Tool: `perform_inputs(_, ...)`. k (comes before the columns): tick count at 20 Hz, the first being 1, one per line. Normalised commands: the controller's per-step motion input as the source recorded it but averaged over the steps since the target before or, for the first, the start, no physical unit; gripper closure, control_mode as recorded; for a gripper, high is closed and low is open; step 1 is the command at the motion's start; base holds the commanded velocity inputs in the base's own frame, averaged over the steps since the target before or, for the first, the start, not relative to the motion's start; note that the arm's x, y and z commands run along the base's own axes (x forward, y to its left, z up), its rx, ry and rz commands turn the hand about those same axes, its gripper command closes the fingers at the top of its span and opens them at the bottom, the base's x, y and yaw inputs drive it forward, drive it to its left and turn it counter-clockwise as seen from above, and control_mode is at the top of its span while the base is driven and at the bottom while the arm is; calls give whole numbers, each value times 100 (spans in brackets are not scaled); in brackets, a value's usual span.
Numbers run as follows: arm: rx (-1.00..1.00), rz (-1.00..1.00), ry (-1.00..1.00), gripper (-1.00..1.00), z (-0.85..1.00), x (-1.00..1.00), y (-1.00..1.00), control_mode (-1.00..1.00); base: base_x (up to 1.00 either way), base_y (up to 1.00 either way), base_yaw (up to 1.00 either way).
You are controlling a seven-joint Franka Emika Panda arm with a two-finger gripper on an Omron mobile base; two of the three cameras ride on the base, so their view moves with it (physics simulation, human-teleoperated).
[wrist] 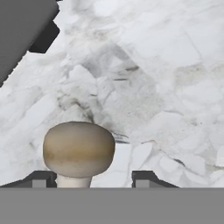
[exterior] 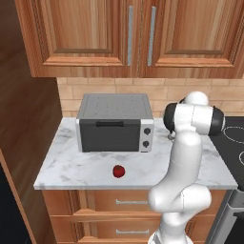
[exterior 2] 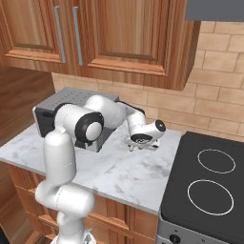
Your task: Place the liquor on the top shelf of the fridge to keep it out of children's reach, and place the tomato and mushroom on lower shelves for easy access.
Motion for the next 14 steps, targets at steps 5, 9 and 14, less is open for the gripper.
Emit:
perform_inputs(5, 0, 0, 0, -100, -12, 0, 16, -100, 0, 0, 0)
perform_inputs(9, 0, 0, 0, -100, -8, -1, 27, -100, 0, 0, 0)
perform_inputs(14, -1, 0, 0, -100, -23, 0, 23, -100, 0, 0, 0)
